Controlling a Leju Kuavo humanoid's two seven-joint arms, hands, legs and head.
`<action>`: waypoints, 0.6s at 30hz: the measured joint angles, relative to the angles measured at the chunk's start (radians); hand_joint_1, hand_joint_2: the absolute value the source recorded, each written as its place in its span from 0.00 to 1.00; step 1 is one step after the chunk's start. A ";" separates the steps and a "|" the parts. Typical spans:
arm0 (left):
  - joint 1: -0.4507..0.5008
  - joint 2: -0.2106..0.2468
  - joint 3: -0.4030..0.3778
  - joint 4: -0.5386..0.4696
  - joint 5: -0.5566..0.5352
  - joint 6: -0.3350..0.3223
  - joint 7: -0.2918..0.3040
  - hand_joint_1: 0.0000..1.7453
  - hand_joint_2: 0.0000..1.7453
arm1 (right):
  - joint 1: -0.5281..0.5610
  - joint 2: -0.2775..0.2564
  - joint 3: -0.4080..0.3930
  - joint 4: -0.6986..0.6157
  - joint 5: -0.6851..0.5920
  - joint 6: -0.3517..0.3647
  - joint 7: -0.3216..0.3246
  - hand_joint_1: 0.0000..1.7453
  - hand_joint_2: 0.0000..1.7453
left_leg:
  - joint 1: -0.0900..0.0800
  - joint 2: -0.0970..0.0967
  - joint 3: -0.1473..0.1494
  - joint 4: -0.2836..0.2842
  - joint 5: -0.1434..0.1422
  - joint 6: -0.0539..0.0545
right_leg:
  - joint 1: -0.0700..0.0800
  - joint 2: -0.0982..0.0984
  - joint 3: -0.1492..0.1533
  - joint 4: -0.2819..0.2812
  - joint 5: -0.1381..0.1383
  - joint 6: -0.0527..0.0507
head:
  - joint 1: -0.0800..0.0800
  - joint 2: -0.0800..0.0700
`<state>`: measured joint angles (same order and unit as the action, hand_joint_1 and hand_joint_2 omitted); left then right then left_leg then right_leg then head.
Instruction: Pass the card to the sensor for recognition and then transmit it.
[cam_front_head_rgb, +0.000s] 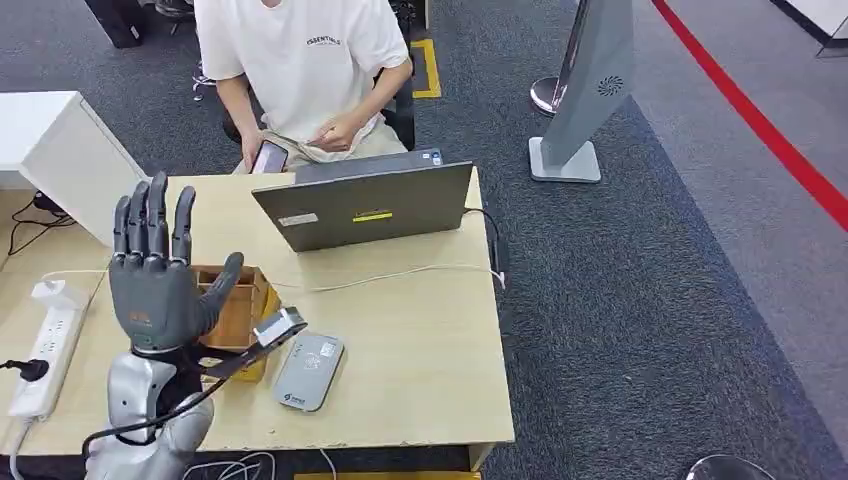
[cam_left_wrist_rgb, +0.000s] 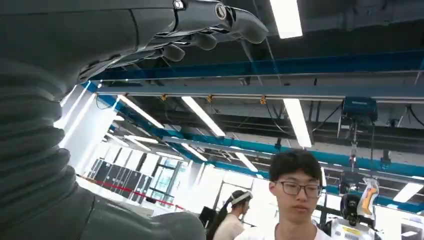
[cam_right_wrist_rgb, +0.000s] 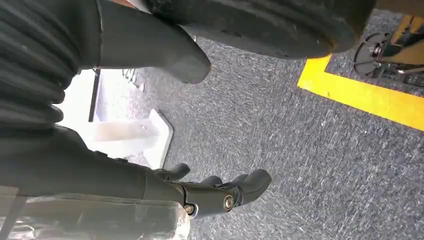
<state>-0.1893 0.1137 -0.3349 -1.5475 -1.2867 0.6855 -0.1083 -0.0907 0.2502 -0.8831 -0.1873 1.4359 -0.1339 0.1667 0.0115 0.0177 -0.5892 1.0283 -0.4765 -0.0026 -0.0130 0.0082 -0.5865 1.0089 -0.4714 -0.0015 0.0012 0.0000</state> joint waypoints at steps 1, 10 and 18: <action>0.034 0.008 0.000 -0.023 0.007 0.000 -0.008 0.00 1.00 | 0.000 0.000 -0.004 0.000 -0.003 -0.003 0.000 0.00 1.00 | 0.000 0.000 0.000 0.000 0.000 0.000 | 0.000 0.000 0.000 0.000 0.000 0.000 | 0.000 0.000; 0.273 0.085 0.002 -0.061 0.047 -0.250 -0.018 0.00 1.00 | 0.005 0.000 -0.038 0.000 -0.029 -0.034 -0.014 0.00 1.00 | 0.000 -0.002 0.000 0.000 0.000 0.000 | 0.000 -0.002 0.001 0.000 -0.001 0.001 | 0.000 0.000; 0.321 0.127 0.002 -0.030 0.050 -0.416 0.042 0.00 1.00 | 0.005 0.000 -0.047 0.000 -0.028 -0.034 -0.006 0.00 1.00 | 0.000 -0.002 0.001 0.000 -0.001 0.000 | 0.000 -0.002 0.001 0.000 -0.001 0.001 | 0.000 0.000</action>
<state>0.1321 0.2411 -0.3326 -1.5775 -1.2368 0.2693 -0.0664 -0.0856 0.2502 -0.9300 -0.1873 1.4076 -0.1679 0.1606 0.0113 0.0157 -0.5885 1.0280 -0.4771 -0.0024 -0.0131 0.0058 -0.5851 1.0088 -0.4723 -0.0002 0.0008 0.0000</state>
